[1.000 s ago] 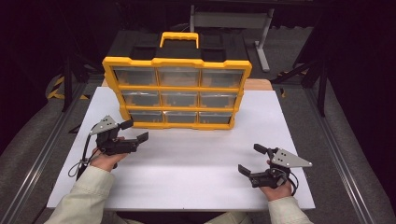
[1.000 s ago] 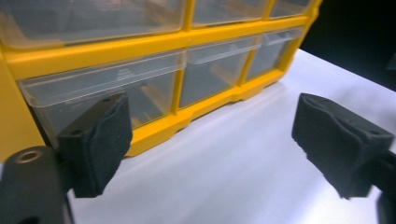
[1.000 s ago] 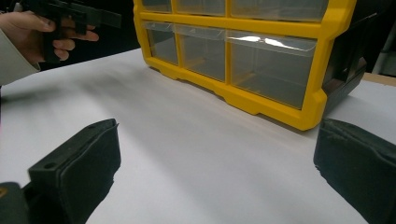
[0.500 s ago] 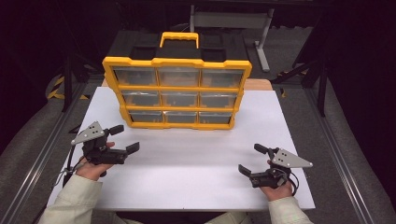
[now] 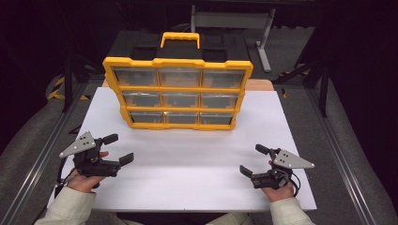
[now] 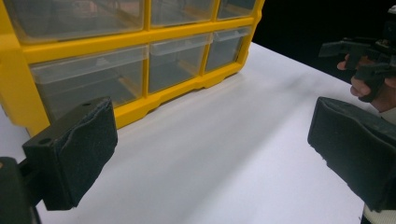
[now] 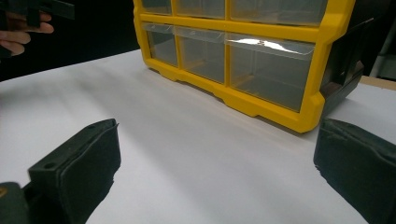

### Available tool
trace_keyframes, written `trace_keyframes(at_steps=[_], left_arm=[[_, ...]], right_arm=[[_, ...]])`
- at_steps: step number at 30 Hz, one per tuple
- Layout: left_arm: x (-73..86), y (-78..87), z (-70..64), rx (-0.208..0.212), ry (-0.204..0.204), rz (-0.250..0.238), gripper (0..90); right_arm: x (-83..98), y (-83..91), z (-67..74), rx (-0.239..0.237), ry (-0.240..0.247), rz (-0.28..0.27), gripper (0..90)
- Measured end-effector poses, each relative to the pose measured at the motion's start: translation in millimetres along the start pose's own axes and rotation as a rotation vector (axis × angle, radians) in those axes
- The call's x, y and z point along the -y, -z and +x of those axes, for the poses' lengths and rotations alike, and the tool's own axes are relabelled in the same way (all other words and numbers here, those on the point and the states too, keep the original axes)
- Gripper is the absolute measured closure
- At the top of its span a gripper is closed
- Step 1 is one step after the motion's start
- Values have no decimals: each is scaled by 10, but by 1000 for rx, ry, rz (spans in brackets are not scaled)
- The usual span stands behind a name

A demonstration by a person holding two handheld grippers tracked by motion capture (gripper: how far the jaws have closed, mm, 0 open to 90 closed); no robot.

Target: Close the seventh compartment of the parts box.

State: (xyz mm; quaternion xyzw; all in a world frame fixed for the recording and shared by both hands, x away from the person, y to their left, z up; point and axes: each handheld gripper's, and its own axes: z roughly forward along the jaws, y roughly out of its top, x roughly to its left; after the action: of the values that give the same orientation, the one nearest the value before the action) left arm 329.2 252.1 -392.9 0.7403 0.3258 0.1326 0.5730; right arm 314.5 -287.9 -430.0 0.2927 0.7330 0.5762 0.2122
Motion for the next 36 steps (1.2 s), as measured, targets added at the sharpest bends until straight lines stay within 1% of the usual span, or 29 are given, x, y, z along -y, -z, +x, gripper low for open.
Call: trace_keyframes(at_steps=[4, 5, 8, 9, 12, 14, 18, 23, 24, 29, 32, 35, 36], left_arm=[[90, 53, 0, -5, 5, 7, 20], [115, 71, -2, -2, 11, 11, 20], [188, 120, 14, 14, 25, -1, 14], [213, 140, 18, 10, 26, -8, 13], [267, 208, 26, 12, 24, -27, 13], [308, 251, 34, 15, 6, -41, 13], [369, 274, 33, 14, -1, -47, 13], [496, 284, 45, 7, -12, -42, 13], [524, 281, 54, 4, -13, -49, 13], [654, 251, 129, -9, 17, -54, 14], [706, 200, 154, -10, 30, -38, 13], [727, 151, 146, -28, 3, -21, 13], [725, 149, 147, -26, 4, -25, 13]], right_arm=[[1, 2, -1, 0, 0, 0, 12], [0, 4, -1, 0, 0, -1, 12], [0, 5, 0, 2, 1, 1, 12], [0, 5, 0, 2, 1, 0, 12], [2, 2, -1, -2, 3, -1, 12], [3, 1, -2, 1, 3, -1, 12], [6, 10, -8, 4, 4, -2, 12], [17, 17, -25, 2, 6, -9, 12], [18, 17, -28, 1, 10, -11, 12], [26, 12, -26, 2, 10, -7, 12], [32, 7, -27, 0, 10, -6, 12], [39, 2, -31, -3, 6, -7, 12], [42, 0, -33, -1, 6, -6, 12]])
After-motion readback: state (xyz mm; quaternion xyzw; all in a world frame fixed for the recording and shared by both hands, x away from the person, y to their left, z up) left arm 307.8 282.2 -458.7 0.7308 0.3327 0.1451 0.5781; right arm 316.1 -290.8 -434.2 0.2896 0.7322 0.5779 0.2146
